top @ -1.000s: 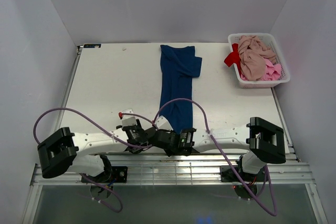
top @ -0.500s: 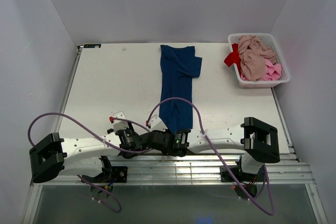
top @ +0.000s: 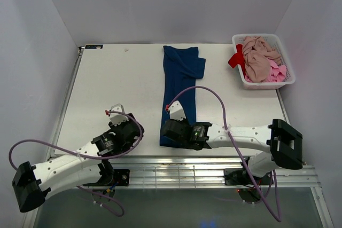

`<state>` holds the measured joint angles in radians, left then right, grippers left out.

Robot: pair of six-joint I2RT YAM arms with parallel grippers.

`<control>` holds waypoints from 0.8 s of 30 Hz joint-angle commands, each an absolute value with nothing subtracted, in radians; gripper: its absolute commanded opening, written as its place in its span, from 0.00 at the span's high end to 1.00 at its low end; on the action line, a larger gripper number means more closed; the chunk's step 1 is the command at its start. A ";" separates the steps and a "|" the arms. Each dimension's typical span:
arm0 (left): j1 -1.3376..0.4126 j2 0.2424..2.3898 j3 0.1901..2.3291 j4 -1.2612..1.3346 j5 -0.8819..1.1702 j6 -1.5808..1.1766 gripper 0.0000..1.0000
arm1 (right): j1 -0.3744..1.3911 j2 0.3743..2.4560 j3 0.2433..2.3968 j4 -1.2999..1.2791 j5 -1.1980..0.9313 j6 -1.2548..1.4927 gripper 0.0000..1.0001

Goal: Fold and stack the t-shirts
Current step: Grab the bottom of the folded rectangular tshirt with both arms

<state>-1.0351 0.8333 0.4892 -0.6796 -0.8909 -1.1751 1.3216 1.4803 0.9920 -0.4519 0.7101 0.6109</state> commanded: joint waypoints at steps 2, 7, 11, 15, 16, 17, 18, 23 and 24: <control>-0.887 0.694 0.430 -0.281 -0.692 -0.664 0.34 | 1.312 1.473 0.951 -0.326 0.675 0.604 0.52; -0.835 0.604 0.420 -0.137 -0.484 -0.508 0.33 | 1.307 1.541 0.946 -0.276 0.618 0.588 0.52; -0.749 0.644 0.411 -0.054 -0.263 -0.450 0.33 | 1.298 1.568 0.925 -0.218 0.571 0.584 0.53; -0.663 0.661 0.368 0.041 -0.085 -0.469 0.34 | 1.284 1.582 0.901 -0.212 0.558 0.592 0.54; -0.654 0.658 0.347 0.078 -0.018 -0.483 0.35 | 1.281 1.583 0.893 -0.198 0.552 0.592 0.54; -0.643 0.658 0.339 0.090 -0.002 -0.486 0.35 | 1.273 1.586 0.885 -0.192 0.542 0.595 0.54; -0.629 0.660 0.331 0.098 0.041 -0.488 0.35 | 1.272 1.586 0.878 -0.186 0.538 0.595 0.55; -0.624 0.666 0.295 0.141 0.136 -0.501 0.36 | 1.269 1.605 0.874 -0.183 0.529 0.595 0.63; -0.624 0.666 0.287 0.152 0.155 -0.511 0.36 | 1.269 1.606 0.876 -0.184 0.526 0.594 0.65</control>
